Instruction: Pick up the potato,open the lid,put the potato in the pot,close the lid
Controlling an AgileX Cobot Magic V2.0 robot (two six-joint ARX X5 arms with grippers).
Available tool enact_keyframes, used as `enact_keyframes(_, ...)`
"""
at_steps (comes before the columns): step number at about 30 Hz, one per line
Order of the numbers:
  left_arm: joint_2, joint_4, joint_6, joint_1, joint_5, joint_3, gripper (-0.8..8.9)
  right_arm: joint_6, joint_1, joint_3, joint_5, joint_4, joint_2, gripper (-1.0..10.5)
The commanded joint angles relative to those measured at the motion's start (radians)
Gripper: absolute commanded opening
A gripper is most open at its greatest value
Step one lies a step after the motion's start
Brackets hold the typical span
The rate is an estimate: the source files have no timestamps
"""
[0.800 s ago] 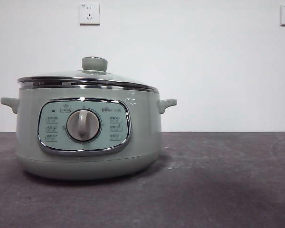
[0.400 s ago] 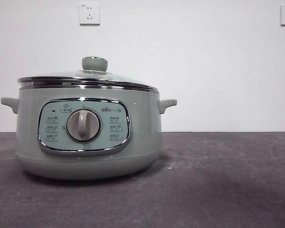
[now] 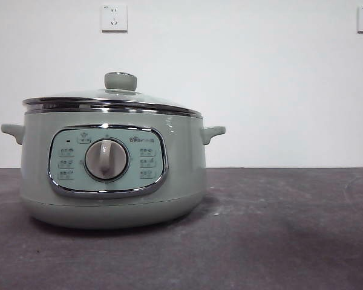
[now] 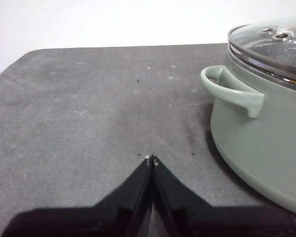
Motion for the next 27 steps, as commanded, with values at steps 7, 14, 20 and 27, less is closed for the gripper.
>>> enact_keyframes(7, -0.003, 0.000, -0.006, 0.004, -0.002, -0.014, -0.04, 0.013, -0.001, -0.029, -0.001, -0.008, -0.003, -0.2)
enact_keyframes(14, -0.003, 0.000, -0.006, 0.004, -0.002, -0.014, -0.04, 0.013, 0.000, -0.029, -0.001, -0.024, -0.003, -0.2)
enact_keyframes(20, -0.003, 0.000, -0.006, 0.004, -0.002, -0.014, -0.04, 0.066, 0.000, -0.029, 0.001, -0.023, -0.003, -0.2)
enact_keyframes(27, -0.003, 0.000, -0.006, 0.004, -0.002, -0.014, -0.04, 0.065, -0.001, -0.029, 0.002, -0.020, -0.003, -0.2)
